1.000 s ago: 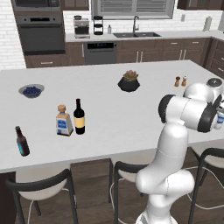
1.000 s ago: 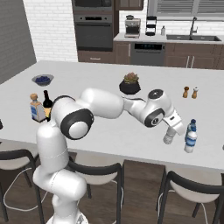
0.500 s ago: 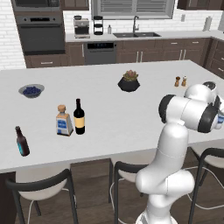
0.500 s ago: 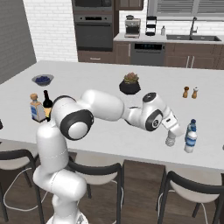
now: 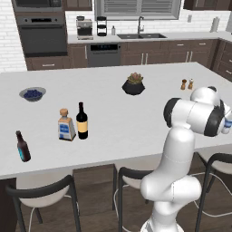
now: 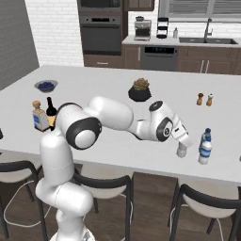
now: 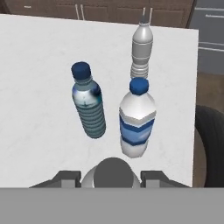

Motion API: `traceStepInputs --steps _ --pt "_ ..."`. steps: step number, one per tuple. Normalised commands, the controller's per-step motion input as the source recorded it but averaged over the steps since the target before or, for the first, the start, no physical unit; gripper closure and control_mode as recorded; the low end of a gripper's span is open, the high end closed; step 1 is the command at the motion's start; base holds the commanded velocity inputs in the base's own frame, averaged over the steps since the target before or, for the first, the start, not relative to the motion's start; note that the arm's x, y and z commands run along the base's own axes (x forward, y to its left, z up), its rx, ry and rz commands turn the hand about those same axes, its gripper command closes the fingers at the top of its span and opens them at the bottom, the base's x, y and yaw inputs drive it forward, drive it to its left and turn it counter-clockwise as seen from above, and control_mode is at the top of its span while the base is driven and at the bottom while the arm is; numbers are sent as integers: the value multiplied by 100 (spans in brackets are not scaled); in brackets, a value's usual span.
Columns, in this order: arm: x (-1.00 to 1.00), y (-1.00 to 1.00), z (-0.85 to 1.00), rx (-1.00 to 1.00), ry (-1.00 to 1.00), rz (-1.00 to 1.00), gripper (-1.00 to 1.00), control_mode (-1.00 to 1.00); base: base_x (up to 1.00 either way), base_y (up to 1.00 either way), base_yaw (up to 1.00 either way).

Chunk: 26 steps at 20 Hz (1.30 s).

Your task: Move the plastic bottles in the middle to the plastics group, and the glass bottles in the middle to the glass group.

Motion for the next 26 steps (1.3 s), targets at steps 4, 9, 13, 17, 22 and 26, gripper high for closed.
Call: traceStepInputs --steps 4,9,13,17,22,26 --pt "7 -11 -8 0 0 -3 100 -100 0 0 0" --pt "10 -25 -4 0 0 -1 100 -100 0 0 0" --pt "14 -16 -4 -2 2 -3 100 -100 0 0 0" --pt "14 0 -17 -8 1 0 100 -100 0 0 0" --pt "4 0 -20 -8 0 -1 100 -100 0 0 0" --pt "0 0 -23 -4 0 -1 100 -100 0 0 0"
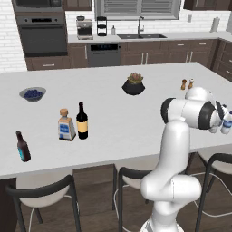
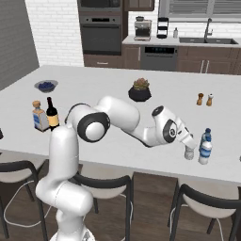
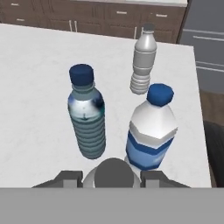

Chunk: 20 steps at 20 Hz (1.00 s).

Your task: Move the plastic bottles in the middle to the plastics group, and the glass bottles in the middle to the glass group.

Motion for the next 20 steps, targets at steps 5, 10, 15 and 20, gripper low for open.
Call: traceStepInputs --steps 5,10,15,20 --pt "0 0 -6 0 0 0 100 -100 0 0 0" --pt "0 0 0 0 0 0 100 -100 0 0 0" --pt "0 0 1 0 0 0 -100 -100 0 0 0" --pt "0 0 29 0 0 0 -100 -100 0 0 0"
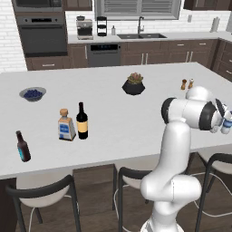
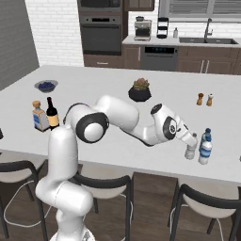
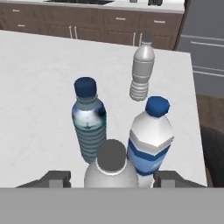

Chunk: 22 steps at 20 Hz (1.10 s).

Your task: Move the plastic bottles in the middle to the plastics group, and the glass bottles in the middle to the glass group.

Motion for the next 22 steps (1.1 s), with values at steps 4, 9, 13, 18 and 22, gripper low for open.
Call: traceStepInputs --steps 4,9,13,18,22 --pt "0 0 75 0 0 0 -100 -100 0 0 0" --pt "0 0 96 1 0 0 -100 -100 0 0 0" --pt "0 0 100 0 1 0 -100 -100 0 0 0" --pt "-1 10 100 0 3 2 -100 -100 0 0 0" --pt "-33 20 82 0 6 7 -100 -100 0 0 0"
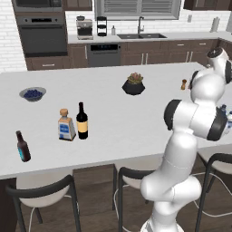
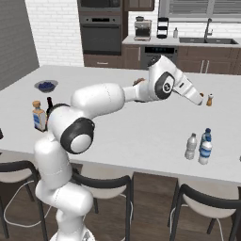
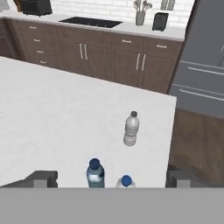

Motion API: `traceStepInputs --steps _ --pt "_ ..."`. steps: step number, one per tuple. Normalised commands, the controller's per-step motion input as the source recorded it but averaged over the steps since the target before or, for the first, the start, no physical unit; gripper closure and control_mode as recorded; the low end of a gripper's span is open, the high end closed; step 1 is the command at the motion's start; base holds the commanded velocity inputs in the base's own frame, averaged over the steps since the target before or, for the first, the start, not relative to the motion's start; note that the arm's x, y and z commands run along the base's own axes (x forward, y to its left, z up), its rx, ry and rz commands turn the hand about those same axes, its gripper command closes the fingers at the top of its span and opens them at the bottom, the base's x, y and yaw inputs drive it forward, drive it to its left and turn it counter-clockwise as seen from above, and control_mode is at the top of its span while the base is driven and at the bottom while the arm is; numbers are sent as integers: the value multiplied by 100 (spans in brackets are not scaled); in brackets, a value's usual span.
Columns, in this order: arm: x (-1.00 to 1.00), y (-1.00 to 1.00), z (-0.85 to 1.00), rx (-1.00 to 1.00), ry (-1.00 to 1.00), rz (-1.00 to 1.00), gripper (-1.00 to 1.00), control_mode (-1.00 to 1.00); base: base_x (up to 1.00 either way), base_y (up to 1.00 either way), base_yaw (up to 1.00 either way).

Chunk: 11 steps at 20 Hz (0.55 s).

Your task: Move the plastic bottles in the middle to the plastics group, and the glass bottles in the middle to the glass group.

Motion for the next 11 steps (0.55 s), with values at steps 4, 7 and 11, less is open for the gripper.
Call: traceStepInputs --steps 4,7,11 --pt "-50 40 58 0 9 13 -100 -100 0 0 0" --pt "-73 36 15 3 1 14 -100 -100 0 0 0" --pt "-91 33 0 6 0 20 -100 -100 0 0 0"
